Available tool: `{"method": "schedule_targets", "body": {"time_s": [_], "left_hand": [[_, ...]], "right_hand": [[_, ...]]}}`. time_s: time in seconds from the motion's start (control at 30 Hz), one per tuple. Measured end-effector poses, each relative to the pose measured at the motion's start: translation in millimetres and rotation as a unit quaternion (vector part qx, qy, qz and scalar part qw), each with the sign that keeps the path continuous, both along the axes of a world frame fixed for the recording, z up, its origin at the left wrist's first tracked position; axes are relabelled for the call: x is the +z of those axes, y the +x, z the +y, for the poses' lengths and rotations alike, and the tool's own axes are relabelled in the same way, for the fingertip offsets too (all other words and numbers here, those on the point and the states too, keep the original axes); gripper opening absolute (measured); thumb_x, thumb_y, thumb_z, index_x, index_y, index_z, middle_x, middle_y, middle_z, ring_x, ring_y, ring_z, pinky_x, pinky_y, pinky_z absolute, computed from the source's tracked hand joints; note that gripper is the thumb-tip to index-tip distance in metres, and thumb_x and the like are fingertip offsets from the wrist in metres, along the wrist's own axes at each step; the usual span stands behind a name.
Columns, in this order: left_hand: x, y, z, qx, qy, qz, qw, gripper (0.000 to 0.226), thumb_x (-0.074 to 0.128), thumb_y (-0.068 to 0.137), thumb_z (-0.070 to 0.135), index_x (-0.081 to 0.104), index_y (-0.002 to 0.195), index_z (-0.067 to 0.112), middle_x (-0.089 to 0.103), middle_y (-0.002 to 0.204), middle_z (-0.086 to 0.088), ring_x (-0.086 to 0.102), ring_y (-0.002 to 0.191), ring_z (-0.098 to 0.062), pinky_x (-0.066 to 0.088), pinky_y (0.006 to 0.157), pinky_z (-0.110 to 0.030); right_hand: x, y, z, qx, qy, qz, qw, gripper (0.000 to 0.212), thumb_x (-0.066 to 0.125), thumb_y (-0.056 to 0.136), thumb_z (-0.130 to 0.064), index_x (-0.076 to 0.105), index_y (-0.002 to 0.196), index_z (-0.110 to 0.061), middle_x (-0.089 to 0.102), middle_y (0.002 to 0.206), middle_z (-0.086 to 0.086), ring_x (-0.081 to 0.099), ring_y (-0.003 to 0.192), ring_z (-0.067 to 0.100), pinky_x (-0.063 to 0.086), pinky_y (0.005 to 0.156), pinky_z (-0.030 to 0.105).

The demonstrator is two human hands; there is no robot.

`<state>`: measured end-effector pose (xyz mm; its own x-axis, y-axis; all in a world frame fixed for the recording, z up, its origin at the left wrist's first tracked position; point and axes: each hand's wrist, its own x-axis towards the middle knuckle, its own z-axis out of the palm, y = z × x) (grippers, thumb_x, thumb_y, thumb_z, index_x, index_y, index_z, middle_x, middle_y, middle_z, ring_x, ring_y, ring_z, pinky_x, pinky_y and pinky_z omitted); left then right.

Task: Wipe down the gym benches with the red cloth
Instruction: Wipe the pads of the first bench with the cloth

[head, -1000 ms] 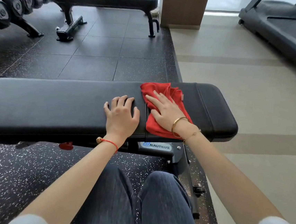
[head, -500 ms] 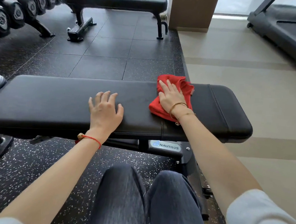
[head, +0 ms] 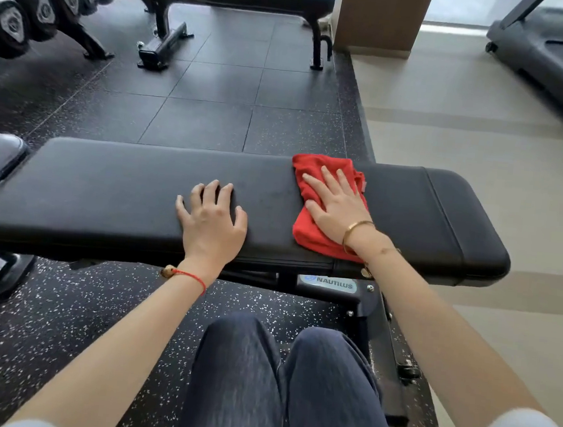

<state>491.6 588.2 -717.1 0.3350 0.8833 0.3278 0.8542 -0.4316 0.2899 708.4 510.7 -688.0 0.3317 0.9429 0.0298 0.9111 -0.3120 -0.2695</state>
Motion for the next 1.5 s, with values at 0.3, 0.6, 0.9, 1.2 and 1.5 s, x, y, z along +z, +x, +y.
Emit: {"method": "schedule_targets", "body": {"time_s": [0.3,0.6,0.9,1.2,1.5], "left_hand": [[4,4,0,0.012,-0.007,0.034,0.999,0.047,0.045,0.088,0.035,0.052,0.131,0.018,0.049,0.14,-0.008,0.037,0.133,-0.032,0.023,0.112,-0.061],[0,5,-1,0.012,-0.003,0.03,0.999,0.055,0.039,0.088,0.035,0.05,0.138,0.015,0.047,0.145,-0.01,0.035,0.138,-0.034,0.019,0.114,-0.063],[1,3,0,0.023,0.006,-0.004,1.0,0.055,0.038,0.085,0.039,0.056,0.133,0.02,0.052,0.142,-0.004,0.039,0.136,-0.027,0.02,0.115,-0.058],[0,0,-2,0.01,-0.001,-0.003,1.0,0.05,0.044,0.091,0.034,0.052,0.138,0.019,0.047,0.147,-0.006,0.034,0.14,-0.026,0.016,0.117,-0.057],[4,2,-4,0.014,-0.003,-0.007,1.0,0.056,0.036,0.087,0.037,0.053,0.136,0.018,0.049,0.145,-0.007,0.036,0.138,-0.028,0.018,0.116,-0.058]], "right_hand": [[1,-52,32,0.073,0.011,-0.007,0.997,0.052,0.037,0.097,-0.032,0.026,0.148,-0.036,0.01,0.161,0.0,0.008,0.148,0.021,-0.002,0.12,0.039],[-5,-18,-16,0.02,0.035,-0.001,0.999,0.051,0.039,0.096,-0.033,0.03,0.146,-0.039,0.015,0.16,-0.006,0.001,0.149,0.021,0.003,0.121,0.038],[2,-45,56,0.061,-0.005,-0.018,0.998,0.052,0.032,0.098,-0.03,0.025,0.149,-0.034,0.008,0.162,0.003,0.005,0.149,0.023,-0.004,0.12,0.044],[-7,-28,-45,0.074,0.055,-0.066,0.994,0.051,0.039,0.095,-0.029,0.035,0.145,-0.029,0.02,0.159,0.001,0.011,0.148,0.022,0.002,0.12,0.041],[3,-5,14,0.009,0.004,-0.061,0.998,0.05,0.032,0.099,-0.03,0.027,0.149,-0.029,0.011,0.161,0.005,0.007,0.148,0.023,-0.004,0.119,0.047]]}}
